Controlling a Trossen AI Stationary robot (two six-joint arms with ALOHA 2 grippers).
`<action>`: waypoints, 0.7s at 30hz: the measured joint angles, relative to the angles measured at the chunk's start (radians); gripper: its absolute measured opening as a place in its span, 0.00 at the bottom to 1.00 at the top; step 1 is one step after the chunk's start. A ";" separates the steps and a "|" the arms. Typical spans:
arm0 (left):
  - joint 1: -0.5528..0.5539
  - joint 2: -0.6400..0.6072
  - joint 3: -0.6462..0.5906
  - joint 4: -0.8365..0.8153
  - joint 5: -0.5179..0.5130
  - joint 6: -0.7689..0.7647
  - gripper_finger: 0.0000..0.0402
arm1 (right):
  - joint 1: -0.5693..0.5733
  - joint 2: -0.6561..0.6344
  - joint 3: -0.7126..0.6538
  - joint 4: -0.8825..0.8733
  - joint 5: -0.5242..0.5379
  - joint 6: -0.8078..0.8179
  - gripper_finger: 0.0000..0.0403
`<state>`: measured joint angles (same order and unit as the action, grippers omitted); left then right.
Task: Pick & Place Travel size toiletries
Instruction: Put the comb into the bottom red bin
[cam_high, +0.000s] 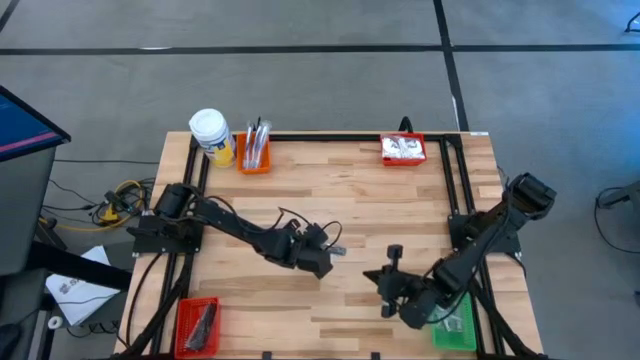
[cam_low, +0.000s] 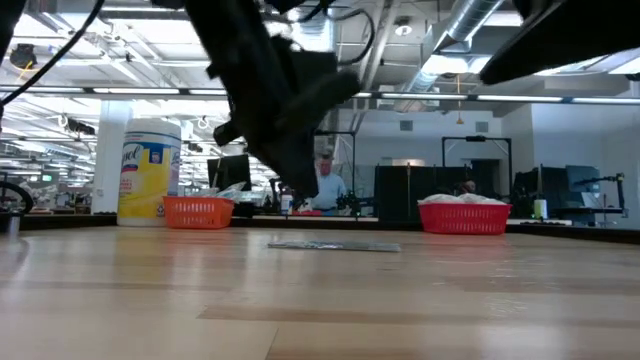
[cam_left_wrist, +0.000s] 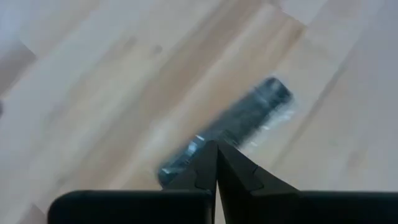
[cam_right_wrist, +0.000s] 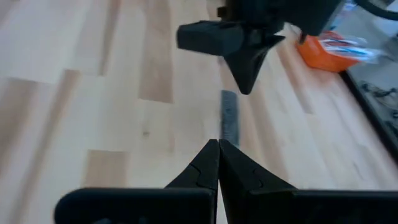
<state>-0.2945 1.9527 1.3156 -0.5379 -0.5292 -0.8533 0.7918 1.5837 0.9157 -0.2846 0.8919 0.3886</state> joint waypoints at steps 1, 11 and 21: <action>0.000 -0.001 -0.019 0.016 -0.020 0.008 0.00 | -0.014 0.000 -0.003 0.003 0.000 -0.019 0.00; 0.003 -0.001 -0.245 0.349 -0.083 0.146 0.00 | -0.181 0.000 -0.053 0.064 -0.001 -0.082 0.02; -0.011 -0.094 -0.484 0.835 -0.092 0.348 0.00 | -0.244 -0.026 -0.059 0.314 -0.080 -0.265 0.08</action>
<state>-0.3053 1.8588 0.8314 0.2972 -0.6212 -0.5051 0.5475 1.5573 0.8567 0.0297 0.8121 0.1234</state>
